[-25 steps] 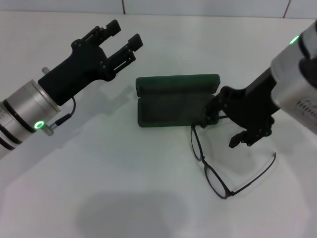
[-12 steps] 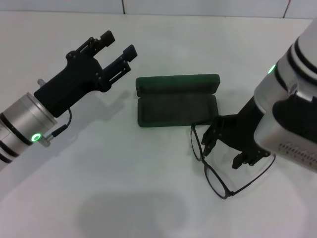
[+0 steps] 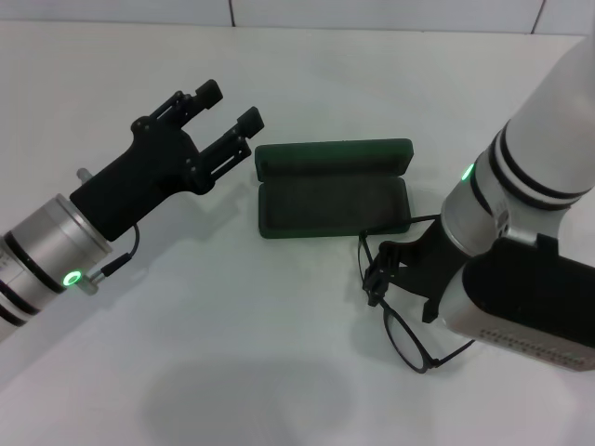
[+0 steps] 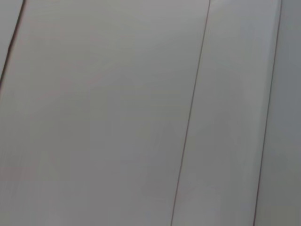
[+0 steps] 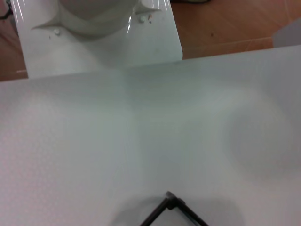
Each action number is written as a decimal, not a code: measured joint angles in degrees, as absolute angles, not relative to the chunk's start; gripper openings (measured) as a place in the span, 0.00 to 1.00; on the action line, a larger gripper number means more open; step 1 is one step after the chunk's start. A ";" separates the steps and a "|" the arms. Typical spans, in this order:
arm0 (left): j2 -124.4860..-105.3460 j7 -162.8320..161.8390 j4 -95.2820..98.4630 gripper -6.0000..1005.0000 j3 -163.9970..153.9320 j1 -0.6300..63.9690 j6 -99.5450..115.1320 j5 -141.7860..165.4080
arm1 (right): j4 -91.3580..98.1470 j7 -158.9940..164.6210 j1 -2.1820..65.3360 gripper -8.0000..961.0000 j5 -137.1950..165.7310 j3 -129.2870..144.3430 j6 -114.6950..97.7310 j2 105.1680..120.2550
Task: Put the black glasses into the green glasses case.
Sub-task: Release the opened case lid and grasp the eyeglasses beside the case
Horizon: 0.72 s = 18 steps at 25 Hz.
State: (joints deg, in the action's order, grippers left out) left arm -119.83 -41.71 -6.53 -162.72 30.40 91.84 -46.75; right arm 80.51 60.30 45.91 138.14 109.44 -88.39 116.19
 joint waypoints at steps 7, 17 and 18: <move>-119.80 -41.68 -6.50 0.70 -162.71 30.01 91.85 -46.66 | 81.02 59.94 45.71 0.62 138.54 111.36 -86.27 116.19; -119.82 -40.12 -5.64 0.70 -162.76 29.87 91.88 -46.58 | 80.57 59.82 45.56 0.58 141.27 115.63 -81.63 116.19; -119.83 -40.05 -5.57 0.70 -162.77 29.83 91.89 -46.56 | 80.55 59.81 45.48 0.57 141.26 115.81 -81.24 116.18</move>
State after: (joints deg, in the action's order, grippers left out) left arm -119.83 -40.05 -5.57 -162.77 29.83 91.89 -46.56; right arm 80.55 59.81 45.48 141.26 115.81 -81.24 116.18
